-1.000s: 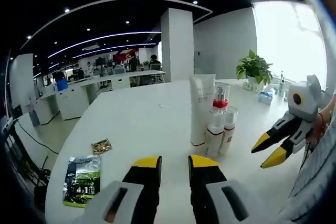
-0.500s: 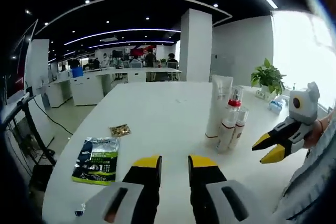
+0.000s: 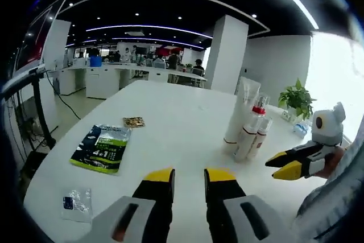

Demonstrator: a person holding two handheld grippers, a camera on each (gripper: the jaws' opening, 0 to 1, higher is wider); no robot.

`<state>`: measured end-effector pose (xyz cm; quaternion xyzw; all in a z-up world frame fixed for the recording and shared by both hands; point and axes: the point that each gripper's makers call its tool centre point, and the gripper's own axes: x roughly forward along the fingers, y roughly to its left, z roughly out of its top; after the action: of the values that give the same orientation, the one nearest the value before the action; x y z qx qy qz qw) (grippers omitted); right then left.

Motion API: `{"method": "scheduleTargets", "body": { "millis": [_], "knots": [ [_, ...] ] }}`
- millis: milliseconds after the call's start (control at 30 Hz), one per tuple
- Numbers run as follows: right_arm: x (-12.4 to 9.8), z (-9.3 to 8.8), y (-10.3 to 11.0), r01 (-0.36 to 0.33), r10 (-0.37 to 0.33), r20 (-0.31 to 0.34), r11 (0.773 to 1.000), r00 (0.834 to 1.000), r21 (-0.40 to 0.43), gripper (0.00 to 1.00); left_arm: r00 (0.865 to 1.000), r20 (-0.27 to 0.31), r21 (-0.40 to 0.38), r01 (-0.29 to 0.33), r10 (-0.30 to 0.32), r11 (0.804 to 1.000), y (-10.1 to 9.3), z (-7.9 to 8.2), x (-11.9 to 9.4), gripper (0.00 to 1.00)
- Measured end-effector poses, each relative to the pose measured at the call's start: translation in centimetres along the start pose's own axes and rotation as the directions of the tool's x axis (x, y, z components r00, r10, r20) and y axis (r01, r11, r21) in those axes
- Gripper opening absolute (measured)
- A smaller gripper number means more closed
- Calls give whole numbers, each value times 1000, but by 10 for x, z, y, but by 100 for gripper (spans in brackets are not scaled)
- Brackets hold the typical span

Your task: Arrange the skincare products in the storage area until every visible bottle or jar stands upright without overlapping.

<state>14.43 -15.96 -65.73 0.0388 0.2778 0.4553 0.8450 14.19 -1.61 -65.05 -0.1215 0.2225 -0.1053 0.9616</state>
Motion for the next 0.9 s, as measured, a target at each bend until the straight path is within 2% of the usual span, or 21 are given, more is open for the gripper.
{"method": "scheduleTargets", "body": {
  "millis": [267, 500, 700, 900],
  "knots": [
    [3, 0, 4, -16, 16, 0, 1000, 1000, 25, 28, 1000, 23, 4, -3, 2, 1000, -4, 7, 1, 22],
    [12, 7, 10, -47, 47, 19, 999, 999, 12, 29, 1000, 19, -16, -25, 25, 1000, 12, 3, -7, 22],
    [22, 16, 13, -53, 51, 41, 998, 998, 34, 30, 998, 22, -38, -57, 58, 998, 41, 15, -10, 22],
    [45, 26, 28, -73, 73, 51, 997, 996, -11, 32, 993, 34, -52, -109, 111, 993, 78, 22, -16, 22]
  ]
}}
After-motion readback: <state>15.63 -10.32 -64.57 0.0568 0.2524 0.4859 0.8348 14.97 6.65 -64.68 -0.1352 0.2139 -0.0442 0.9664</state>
